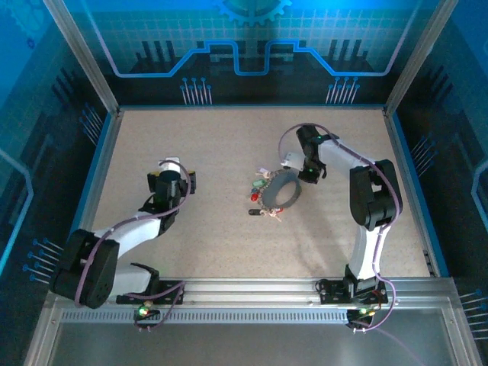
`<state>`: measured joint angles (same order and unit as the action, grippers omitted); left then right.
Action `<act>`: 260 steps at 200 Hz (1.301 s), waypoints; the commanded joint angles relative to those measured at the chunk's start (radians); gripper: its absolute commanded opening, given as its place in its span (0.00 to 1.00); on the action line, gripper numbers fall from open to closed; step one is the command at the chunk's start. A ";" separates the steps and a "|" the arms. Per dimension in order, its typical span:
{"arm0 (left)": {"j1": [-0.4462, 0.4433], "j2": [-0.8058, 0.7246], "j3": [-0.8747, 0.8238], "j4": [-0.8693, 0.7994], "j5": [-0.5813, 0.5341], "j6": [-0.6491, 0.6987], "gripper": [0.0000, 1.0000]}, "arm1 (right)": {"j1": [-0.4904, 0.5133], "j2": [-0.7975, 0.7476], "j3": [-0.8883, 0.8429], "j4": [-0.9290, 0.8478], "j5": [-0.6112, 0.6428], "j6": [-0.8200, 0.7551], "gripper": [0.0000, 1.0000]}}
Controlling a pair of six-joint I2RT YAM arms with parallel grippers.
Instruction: Put the keys on the keyring
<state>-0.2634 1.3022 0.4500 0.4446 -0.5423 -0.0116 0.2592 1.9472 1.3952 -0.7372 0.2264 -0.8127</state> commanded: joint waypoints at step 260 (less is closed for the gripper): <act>0.233 0.250 -0.081 0.502 0.395 0.021 0.99 | -0.187 -0.779 -1.000 1.295 -0.196 0.694 1.00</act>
<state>-0.0448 1.5570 0.3485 0.9527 -0.1986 0.0299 0.0837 1.2083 0.4007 0.5350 -0.0044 -0.1596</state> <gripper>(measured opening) 0.989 0.996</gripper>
